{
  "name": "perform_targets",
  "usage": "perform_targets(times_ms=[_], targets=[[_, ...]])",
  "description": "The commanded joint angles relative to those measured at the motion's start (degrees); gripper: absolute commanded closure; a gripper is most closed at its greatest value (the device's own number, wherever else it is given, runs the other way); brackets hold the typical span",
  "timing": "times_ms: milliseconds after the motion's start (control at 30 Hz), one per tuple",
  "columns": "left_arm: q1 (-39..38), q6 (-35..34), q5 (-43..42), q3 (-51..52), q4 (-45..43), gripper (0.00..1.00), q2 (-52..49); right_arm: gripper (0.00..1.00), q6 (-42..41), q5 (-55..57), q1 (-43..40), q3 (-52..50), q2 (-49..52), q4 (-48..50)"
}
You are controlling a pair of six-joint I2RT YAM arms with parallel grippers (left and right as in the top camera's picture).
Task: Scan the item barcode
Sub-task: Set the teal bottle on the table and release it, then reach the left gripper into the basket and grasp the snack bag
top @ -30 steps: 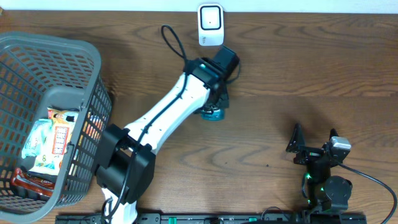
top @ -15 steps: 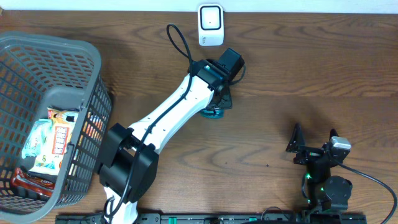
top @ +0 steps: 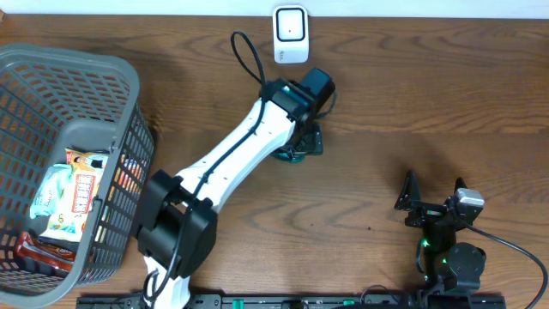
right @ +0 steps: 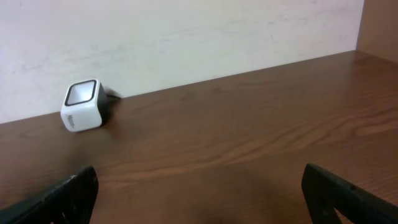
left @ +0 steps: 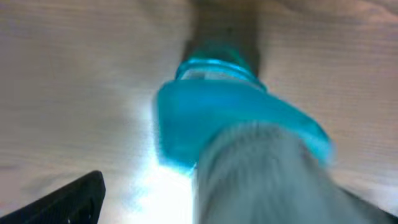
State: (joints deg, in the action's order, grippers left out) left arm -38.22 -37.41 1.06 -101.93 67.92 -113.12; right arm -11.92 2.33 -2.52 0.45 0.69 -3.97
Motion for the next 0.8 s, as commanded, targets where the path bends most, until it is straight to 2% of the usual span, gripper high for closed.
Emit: perform_targets(times_ms=[0,167,333,567,767], targets=[[1.6,2.3,8.1,-10.1,5.7,0.02,7.6,0.01,0.4,0.3,0.3,-0.1,-0.3,-0.1],[5.7,2.3,19.8,-17.9,12.8,0.02,14.9,0.01,0.4,0.3,0.3,-0.1,-0.3,-0.1],[14.3,-1.3,23.6,-17.9,16.7,0.02,22.2,0.01,0.4,0.3,0.3,-0.1,-0.3,-0.1],[38.3,-24.3,23.5,-17.5,25.4,0.02,25.5,0.01,0.4,0.3,0.3,-0.1,-0.3,-0.1],[55.4,-42.1,22.3,-10.3,28.2,0.02,25.5,0.01,0.4,0.3,0.3,-0.1,-0.3,-0.1]])
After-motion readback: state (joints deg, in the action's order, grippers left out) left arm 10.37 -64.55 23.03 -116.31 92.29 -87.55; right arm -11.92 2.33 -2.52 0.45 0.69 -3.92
